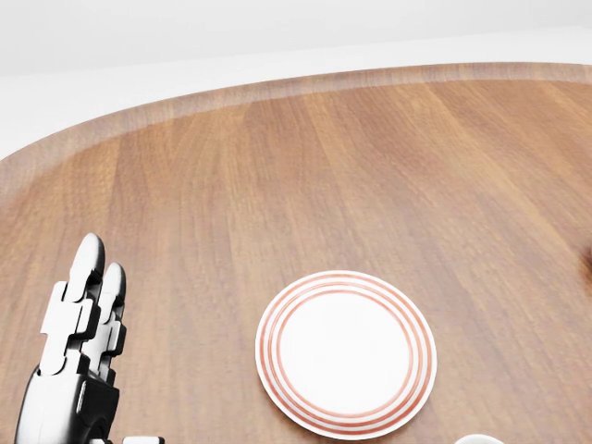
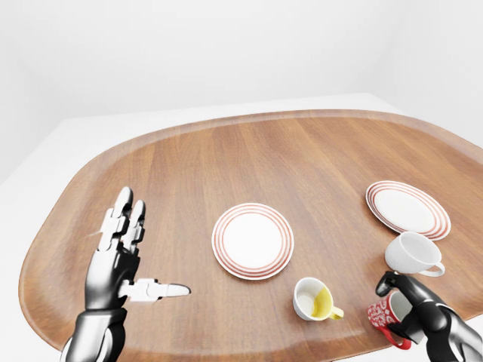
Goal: Put the red mug on the left plate.
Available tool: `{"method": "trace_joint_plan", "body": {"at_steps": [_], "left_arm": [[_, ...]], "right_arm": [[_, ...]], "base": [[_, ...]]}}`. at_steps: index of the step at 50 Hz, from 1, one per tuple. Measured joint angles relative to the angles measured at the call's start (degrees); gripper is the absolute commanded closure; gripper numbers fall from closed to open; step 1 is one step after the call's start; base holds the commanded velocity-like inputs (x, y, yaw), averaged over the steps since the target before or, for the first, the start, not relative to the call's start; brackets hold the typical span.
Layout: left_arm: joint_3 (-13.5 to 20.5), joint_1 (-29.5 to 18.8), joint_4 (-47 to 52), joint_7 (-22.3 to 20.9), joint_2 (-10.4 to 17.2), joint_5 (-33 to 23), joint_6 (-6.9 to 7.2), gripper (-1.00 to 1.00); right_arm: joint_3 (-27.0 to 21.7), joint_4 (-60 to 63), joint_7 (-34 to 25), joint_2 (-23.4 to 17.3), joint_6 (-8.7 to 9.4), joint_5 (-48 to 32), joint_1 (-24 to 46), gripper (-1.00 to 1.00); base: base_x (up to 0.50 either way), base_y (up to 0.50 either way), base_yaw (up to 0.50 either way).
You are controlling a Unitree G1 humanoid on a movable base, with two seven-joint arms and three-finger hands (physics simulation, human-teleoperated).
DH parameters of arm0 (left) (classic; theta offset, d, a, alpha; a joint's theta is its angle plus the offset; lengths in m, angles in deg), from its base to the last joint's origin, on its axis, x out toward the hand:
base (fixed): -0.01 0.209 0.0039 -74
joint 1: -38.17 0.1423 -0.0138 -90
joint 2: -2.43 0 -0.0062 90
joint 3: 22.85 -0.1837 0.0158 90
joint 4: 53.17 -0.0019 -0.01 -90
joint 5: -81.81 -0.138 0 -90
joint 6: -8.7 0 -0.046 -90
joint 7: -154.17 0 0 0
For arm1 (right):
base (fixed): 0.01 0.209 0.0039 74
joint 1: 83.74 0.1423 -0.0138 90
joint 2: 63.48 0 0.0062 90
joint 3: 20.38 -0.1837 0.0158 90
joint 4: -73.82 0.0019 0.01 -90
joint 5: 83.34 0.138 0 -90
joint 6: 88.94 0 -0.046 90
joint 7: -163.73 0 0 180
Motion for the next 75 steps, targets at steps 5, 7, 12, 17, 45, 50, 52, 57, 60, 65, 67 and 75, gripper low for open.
{"method": "trace_joint_plan", "body": {"at_steps": [5, 7, 12, 17, 45, 50, 52, 57, 60, 65, 67, 75], "left_arm": [[0.0, 0.0, 0.0, 0.0, 0.0, 0.0, -0.02, -1.0], [0.0, 0.0, 0.0, 0.0, 0.0, 0.0, -0.02, -1.0], [0.0, -0.1, -0.1, 0.0, 0.0, 0.0, 0.02, -1.0], [0.0, -0.2, -0.2, 0.0, 0.0, 0.0, 0.05, -1.0], [1.0, -0.3, -0.6, -0.7, -0.4, 0.6, -0.01, -1.0], [1.1, -0.3, -0.6, -0.8, -0.5, 0.7, -0.03, -1.0], [1.2, -0.3, -0.5, -0.8, -0.5, 0.7, -0.04, -1.0], [1.2, -0.3, -0.5, -0.9, -0.5, 0.8, -0.03, -1.0], [1.3, -0.2, -0.5, -1.0, -0.5, 0.9, -0.07, -1.0], [1.5, -0.1, -0.3, -1.2, -0.5, 1.1, -0.18, -1.0], [1.6, 0.0, -0.3, -1.2, -0.5, 1.2, -0.22, -1.0], [1.7, 0.1, -0.2, -1.4, -0.6, 1.4, -0.38, -1.0]], "right_arm": [[-1.4, 3.0, -0.4, 0.7, 0.0, -0.7, -0.6, 1.0], [-2.2, 5.1, -0.6, 1.1, 0.37, -0.7, -0.7, 1.0], [-4.4, 13.6, -3.1, 2.2, 3.12, -2.0, -0.2, 1.0], [-5.6, 24.3, -7.4, 3.1, 7.05, -5.2, 3.0, 1.0], [19.3, 12.6, -8.5, 14.4, 6.12, -25.8, 44.6, 1.0], [22.0, 8.0, -6.9, 17.2, 4.58, -28.6, 47.5, 1.0], [22.9, 6.3, -6.5, 18.4, 3.96, -29.4, 48.3, 1.0], [25.7, -0.5, -4.2, 21.5, 2.48, -32.5, 50.6, 1.0], [27.4, -5.6, -2.3, 24.1, 1.42, -34.3, 52.1, 1.0], [29.7, -12.3, 0.6, 27.9, 0.0, -36.6, 54.3, 1.0], [30.4, -14.3, 1.5, 29.1, 0.0, -37.2, 54.9, 1.0], [32.8, -20.1, 6.8, 33.6, 0.0, -39.4, 55.5, 1.0]], "base": [[0.0, 0.0, 0.0], [0.0, 0.0, 0.0], [0.0, 0.0, 0.0], [0.0, 0.0, 0.0], [0.0, 0.0, 0.0], [0.0, 0.0, 0.0], [0.0, 0.0, 0.0], [0.0, 0.0, 0.0], [0.0, 0.0, 0.0], [0.0, 0.0, 0.0], [0.0, 0.0, 0.0], [0.0, 0.0, 0.0]]}}
